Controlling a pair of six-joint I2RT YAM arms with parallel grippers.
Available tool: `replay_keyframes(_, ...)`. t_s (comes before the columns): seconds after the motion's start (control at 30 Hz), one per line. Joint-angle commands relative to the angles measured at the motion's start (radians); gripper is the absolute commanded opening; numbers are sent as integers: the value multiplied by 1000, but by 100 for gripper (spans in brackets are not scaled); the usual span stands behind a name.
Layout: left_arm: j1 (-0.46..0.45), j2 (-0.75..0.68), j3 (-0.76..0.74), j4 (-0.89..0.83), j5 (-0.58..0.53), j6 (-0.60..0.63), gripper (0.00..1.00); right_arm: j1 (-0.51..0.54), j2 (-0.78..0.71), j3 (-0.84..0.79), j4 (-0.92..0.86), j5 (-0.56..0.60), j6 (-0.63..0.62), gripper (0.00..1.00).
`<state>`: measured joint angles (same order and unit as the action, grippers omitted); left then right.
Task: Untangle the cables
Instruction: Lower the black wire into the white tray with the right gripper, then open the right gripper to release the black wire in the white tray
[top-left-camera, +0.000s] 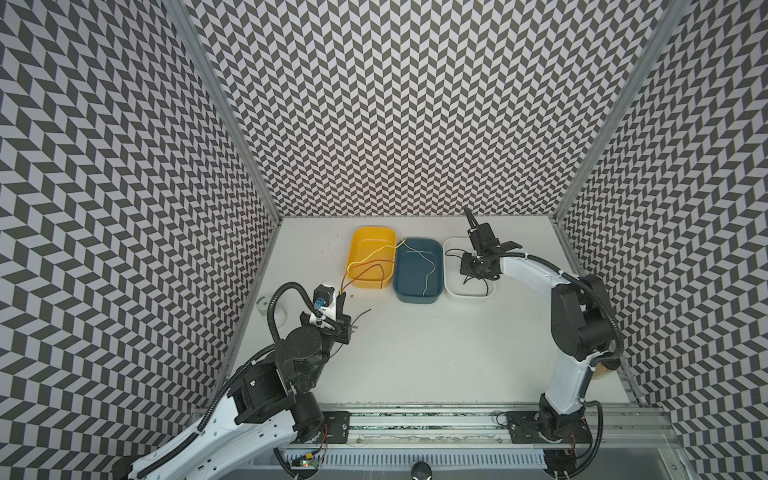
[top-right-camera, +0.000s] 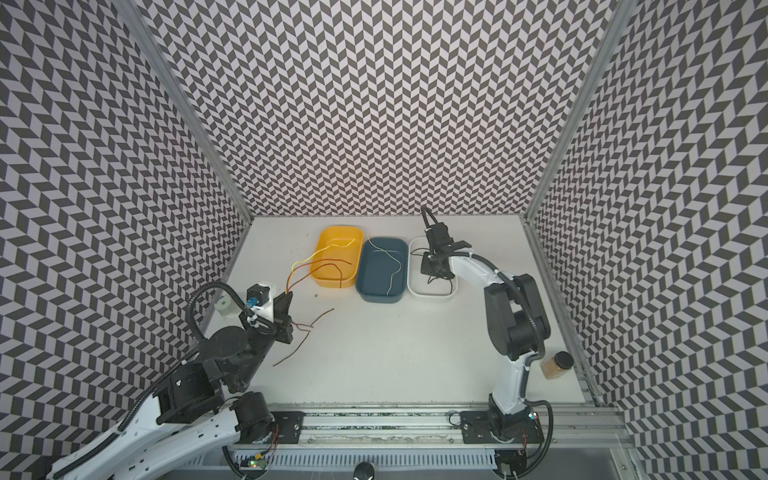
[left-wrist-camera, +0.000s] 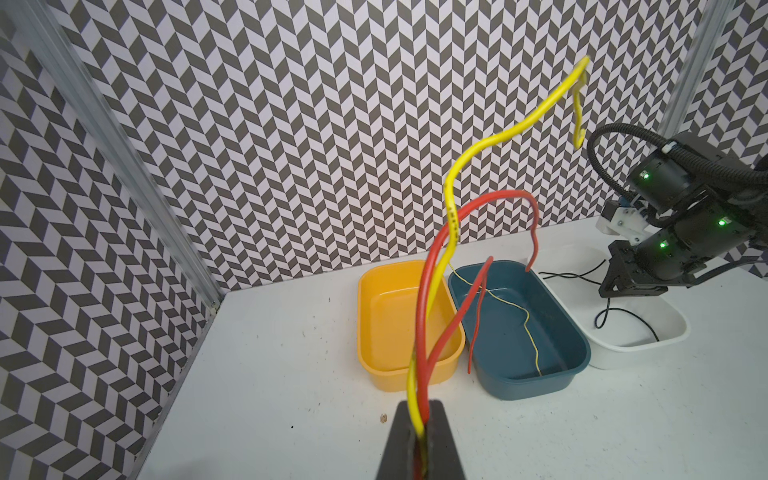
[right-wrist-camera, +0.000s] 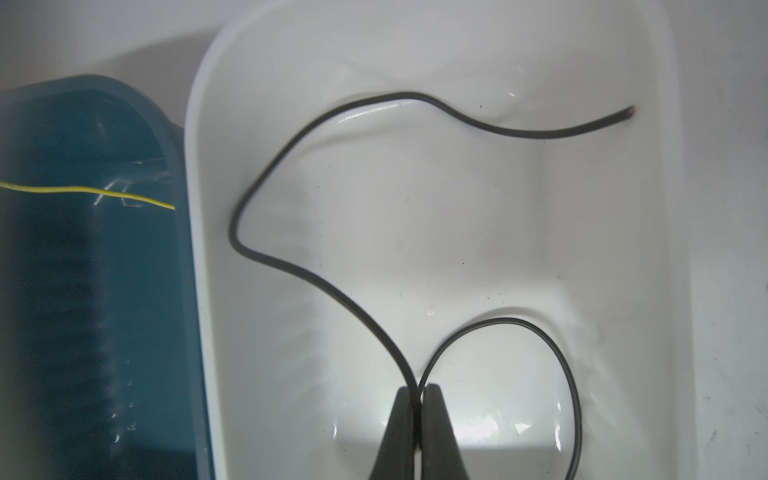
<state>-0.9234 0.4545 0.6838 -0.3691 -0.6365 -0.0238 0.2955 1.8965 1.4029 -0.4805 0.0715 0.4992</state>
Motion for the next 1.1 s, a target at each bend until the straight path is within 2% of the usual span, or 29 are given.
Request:
replay_keyframes(0.0,8,-3,-1,19,3,-6,0,5,7,39,-68,39,17,0)
replay_keyframes(0.33,8,1,-4,19,8,-8,0,7,-57,60,-100,48,20,17)
replay_keyframes(0.53,9,7,-4,18,20,-10,0,8,-84,76,-131,58,16,25)
replay_keyframes(0.67,9,10,-2,15,38,-11,0,8,-125,73,-131,51,20,34)
replay_keyframes(0.9,9,57,5,3,75,-15,0,8,-183,71,-147,57,19,35)
replay_keyframes(1.07,9,61,7,0,80,-16,0,8,-216,28,-83,-5,5,36)
